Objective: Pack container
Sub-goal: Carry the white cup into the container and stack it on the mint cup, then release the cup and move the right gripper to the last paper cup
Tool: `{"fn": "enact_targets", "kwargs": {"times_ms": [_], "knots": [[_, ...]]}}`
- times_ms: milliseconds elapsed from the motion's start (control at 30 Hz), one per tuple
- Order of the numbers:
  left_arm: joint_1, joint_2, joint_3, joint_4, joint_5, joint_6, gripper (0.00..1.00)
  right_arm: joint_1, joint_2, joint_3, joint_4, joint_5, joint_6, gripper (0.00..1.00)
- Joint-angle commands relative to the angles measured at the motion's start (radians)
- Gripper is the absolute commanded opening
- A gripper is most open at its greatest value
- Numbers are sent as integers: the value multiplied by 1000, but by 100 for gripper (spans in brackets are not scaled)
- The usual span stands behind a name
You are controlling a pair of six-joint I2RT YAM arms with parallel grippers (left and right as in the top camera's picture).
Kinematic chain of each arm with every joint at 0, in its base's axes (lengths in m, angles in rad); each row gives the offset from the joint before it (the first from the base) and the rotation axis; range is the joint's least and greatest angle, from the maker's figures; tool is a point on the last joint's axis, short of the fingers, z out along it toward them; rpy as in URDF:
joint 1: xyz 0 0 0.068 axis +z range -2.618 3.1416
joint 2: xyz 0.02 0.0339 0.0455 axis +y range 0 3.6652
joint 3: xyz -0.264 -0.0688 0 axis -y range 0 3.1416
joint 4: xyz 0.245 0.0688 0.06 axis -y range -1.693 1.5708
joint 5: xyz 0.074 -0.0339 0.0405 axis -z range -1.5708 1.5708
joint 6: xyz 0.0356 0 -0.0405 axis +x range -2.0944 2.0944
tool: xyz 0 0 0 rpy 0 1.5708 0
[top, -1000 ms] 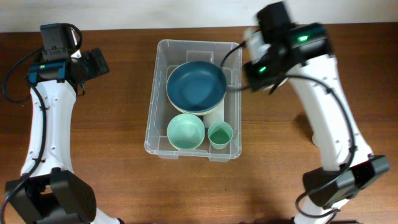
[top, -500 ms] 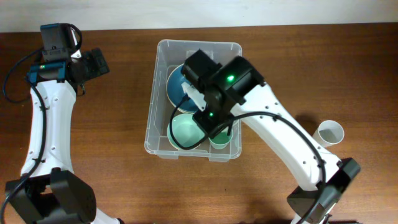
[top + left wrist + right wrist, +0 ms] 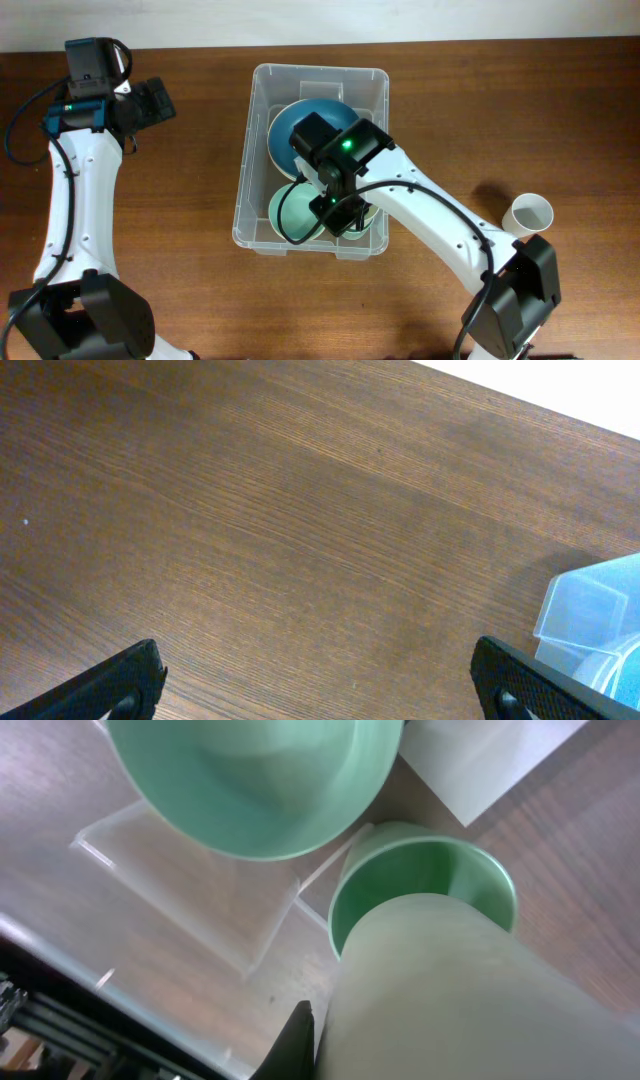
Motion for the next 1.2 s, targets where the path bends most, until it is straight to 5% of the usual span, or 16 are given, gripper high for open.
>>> {"fn": "enact_targets", "kwargs": {"times_ms": [0,133,333,700,933,1167], "knots": [[2,-12,16,0,-4,2,100,-2,-23,-21,18,-2,12,4],[2,-12,16,0,-4,2,100,-2,-23,-21,19,-2,12,5],[2,-11,16,0,-4,2,100,-8,-23,-21,18,-2,12,35],[2,-12,16,0,-4,2,100,-158,-165,3,-26,6,13,32],[2,-12,16,0,-4,2,100,-561,-497,5,-97,6,31,46],[2,-12,16,0,-4,2,100,-947,-593,-86,-123,60,46,56]]}}
